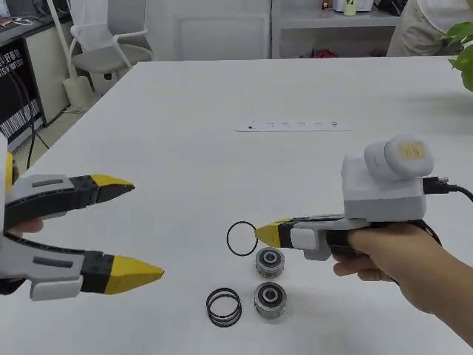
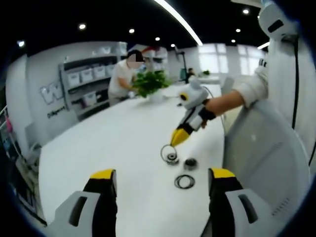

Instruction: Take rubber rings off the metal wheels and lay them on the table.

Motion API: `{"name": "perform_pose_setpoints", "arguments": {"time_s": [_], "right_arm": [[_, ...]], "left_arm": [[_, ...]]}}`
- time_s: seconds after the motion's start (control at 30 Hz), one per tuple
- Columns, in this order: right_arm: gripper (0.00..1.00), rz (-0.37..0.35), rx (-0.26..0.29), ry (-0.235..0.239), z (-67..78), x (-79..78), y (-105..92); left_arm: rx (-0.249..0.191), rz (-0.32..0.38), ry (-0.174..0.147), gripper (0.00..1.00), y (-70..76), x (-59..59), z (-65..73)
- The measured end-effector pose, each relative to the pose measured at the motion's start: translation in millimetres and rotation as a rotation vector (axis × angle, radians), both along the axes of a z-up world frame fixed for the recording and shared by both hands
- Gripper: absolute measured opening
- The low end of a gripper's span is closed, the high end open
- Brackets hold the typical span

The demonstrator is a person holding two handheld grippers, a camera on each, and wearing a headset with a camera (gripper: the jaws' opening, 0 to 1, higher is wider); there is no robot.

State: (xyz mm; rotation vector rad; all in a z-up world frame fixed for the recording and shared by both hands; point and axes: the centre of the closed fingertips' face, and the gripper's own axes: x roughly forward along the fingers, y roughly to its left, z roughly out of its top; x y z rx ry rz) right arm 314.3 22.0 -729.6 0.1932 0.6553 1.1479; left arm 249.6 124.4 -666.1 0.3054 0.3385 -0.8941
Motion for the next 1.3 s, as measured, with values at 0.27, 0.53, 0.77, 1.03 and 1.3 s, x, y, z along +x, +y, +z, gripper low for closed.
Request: {"name": "perform_pose_setpoints", "arguments": {"time_s": [0.27,0.53,0.77,1.03,1.3], "right_arm": [[0.0,0.039,-0.021,0.02,-8.1,-12.6,9.5],[0.0,0.084,-0.05,0.046,-20.8,-28.2,21.3],[0.0,0.11,-0.073,0.062,-31.0,-37.6,27.4],[0.0,0.131,-0.118,0.062,-45.3,-43.3,28.4],[0.0,0.131,-0.134,0.06,-50.5,-42.8,26.4]], "left_arm": [[-0.047,0.09,0.012,0.79,20.5,-19.2,-5.1],[-0.099,0.169,0.025,0.8,31.1,-34.4,-13.2],[-0.121,0.19,0.043,0.8,31.8,-41.1,-18.2],[-0.139,0.215,0.038,0.79,35.0,-37.5,-16.3],[-0.139,0.209,0.049,0.78,30.9,-38.4,-19.7]]}}
